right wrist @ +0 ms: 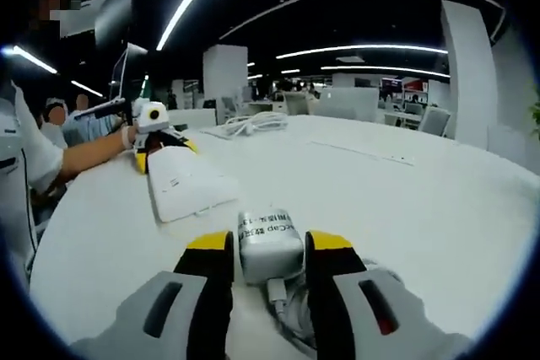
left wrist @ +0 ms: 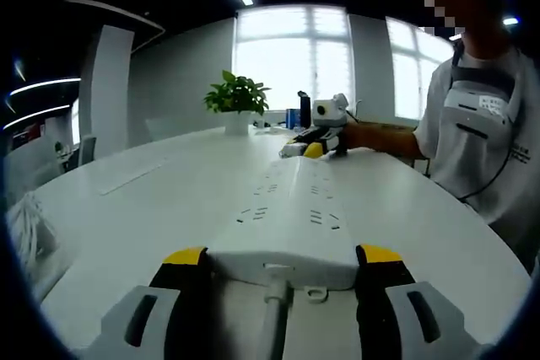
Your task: Straighten the power strip on the desk, plug the charger into it
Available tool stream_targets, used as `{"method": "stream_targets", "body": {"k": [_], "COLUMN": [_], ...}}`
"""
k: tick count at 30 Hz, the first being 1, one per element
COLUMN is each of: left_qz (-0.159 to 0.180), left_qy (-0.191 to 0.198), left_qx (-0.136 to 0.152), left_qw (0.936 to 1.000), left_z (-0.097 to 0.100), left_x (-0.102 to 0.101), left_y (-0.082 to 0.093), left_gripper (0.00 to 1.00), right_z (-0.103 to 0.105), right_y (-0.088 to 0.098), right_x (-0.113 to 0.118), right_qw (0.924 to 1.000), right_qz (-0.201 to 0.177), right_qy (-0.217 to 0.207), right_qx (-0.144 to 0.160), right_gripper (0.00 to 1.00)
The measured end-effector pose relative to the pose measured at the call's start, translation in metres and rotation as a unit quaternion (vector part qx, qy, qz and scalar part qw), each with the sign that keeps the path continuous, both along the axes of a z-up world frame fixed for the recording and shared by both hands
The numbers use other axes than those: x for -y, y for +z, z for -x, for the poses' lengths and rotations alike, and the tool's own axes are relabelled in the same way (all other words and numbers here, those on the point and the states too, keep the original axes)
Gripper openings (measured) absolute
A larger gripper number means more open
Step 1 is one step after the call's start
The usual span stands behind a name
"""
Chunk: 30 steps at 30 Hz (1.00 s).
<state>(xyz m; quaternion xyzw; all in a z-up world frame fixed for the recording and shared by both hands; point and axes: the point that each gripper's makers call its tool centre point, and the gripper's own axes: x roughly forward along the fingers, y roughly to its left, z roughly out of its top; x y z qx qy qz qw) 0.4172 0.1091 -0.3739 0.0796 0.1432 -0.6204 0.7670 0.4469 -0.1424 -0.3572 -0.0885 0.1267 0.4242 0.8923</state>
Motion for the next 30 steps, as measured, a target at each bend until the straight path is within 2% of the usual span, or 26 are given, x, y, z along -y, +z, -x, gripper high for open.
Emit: {"method": "stream_targets", "body": {"k": [5,7,8,9,14,30], "left_qz": [0.000,0.000,0.000,0.000,0.000,0.000], "left_qy": [0.000,0.000,0.000,0.000,0.000,0.000], "left_qx": [0.000,0.000,0.000,0.000,0.000,0.000], "left_qw": [1.0000,1.0000,1.0000,1.0000,1.0000,1.0000], "left_z": [0.0004,0.0005,0.0006,0.0007,0.0010,0.0009], "left_x": [0.0000,-0.0001,-0.0001,-0.0001,-0.0002,-0.0007], "left_y": [0.0000,0.0000,0.0001,0.0001,0.0003,0.0004], "left_gripper": [0.70,0.70,0.70,0.70,0.70,0.70], "right_z": [-0.0005,-0.0015,0.0006,-0.0001,0.0004,0.0016], "right_y": [-0.0021,-0.0026,-0.0028,-0.0021,-0.0021,0.0065], "right_x": [-0.0020,-0.0015,-0.0027,-0.0023,-0.0016,0.0019], "right_qw": [0.9998,0.9998,0.9999,0.9999,0.9999,0.9996], "right_qz": [0.016,0.016,0.005,0.003,0.013,-0.014], "right_qy": [0.005,0.002,0.003,0.000,-0.003,-0.017], "right_qx": [0.011,0.007,-0.009,-0.011,-0.005,-0.018], "right_gripper": [0.31,0.28,0.27,0.27,0.27,0.27]}}
